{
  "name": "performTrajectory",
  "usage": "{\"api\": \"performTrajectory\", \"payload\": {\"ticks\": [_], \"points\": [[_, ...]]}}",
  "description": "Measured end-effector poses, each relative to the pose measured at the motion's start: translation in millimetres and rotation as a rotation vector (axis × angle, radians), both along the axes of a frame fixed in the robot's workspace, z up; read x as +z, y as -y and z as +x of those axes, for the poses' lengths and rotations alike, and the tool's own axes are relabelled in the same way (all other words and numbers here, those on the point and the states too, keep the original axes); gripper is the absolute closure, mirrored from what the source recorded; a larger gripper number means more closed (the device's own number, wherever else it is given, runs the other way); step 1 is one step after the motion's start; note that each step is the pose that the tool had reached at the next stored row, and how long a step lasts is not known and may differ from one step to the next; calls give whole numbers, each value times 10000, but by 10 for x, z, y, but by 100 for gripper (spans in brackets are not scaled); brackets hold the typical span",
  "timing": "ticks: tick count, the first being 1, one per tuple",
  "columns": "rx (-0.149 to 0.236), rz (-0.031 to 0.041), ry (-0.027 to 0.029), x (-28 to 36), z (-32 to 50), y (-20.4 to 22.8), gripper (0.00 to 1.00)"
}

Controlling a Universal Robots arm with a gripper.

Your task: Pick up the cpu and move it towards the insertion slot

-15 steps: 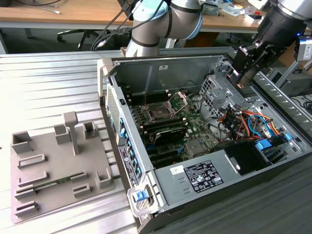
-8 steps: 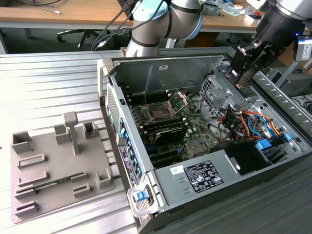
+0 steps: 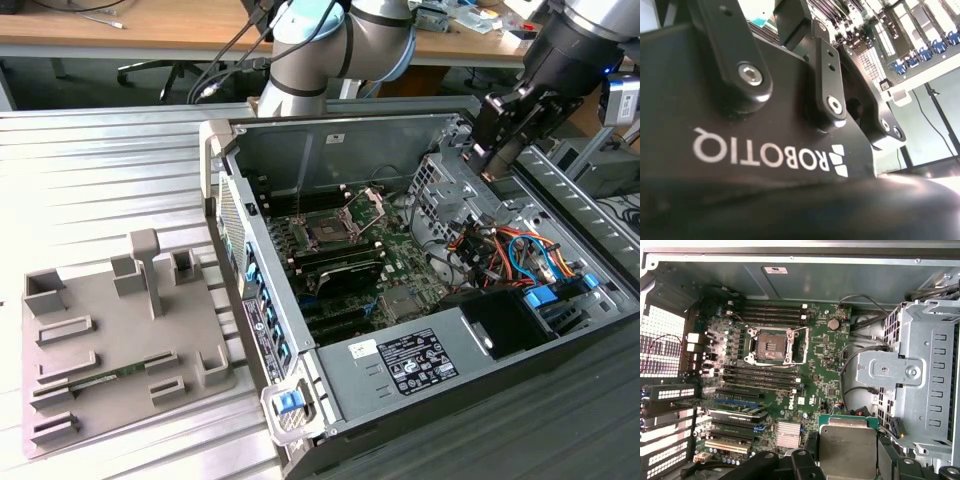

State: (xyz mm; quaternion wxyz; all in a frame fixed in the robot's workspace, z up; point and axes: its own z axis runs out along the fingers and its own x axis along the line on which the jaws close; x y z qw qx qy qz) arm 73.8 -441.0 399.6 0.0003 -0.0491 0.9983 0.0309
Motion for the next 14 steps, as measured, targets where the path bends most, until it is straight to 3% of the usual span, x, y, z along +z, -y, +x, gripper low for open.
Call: {"api": "performTrajectory", "payload": {"ticks": [14], "points": [[-1, 0, 0, 0, -221, 1, 45]]}}
